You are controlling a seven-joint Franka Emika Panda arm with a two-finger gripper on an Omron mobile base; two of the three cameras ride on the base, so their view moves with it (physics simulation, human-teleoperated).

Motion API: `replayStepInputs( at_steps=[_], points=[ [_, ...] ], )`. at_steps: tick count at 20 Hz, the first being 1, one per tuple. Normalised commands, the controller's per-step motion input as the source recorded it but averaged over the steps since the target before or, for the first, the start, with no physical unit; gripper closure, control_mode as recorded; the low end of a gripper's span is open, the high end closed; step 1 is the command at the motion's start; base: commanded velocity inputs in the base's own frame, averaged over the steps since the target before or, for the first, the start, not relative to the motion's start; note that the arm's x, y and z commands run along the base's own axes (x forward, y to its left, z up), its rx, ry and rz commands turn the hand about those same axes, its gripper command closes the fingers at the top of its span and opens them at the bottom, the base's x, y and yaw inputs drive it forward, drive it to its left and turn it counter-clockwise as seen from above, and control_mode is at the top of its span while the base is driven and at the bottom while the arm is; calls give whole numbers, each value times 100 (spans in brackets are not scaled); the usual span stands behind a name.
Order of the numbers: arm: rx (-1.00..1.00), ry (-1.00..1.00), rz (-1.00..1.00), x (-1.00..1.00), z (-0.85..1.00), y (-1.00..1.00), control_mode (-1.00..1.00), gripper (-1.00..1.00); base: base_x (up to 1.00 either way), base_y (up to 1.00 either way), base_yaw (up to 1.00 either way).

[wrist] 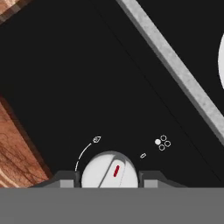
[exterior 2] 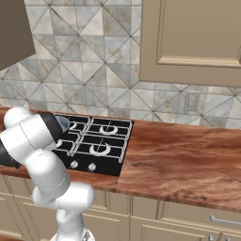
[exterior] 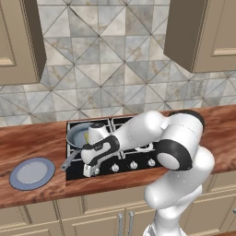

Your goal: Pick up the butter stick and place it in the pan. Then turn on the burner for the pan.

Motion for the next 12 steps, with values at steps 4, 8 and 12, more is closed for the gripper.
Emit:
replayStepInputs(
  at_steps=[4,8,12],
  points=[
    [0,0,11,0,0,0,-100,100,0,0,0],
    [0,0,9,0,0,0,-100,100,0,0,0],
    [0,0,7,0,0,2,-100,100,0,0,0]
  ],
)
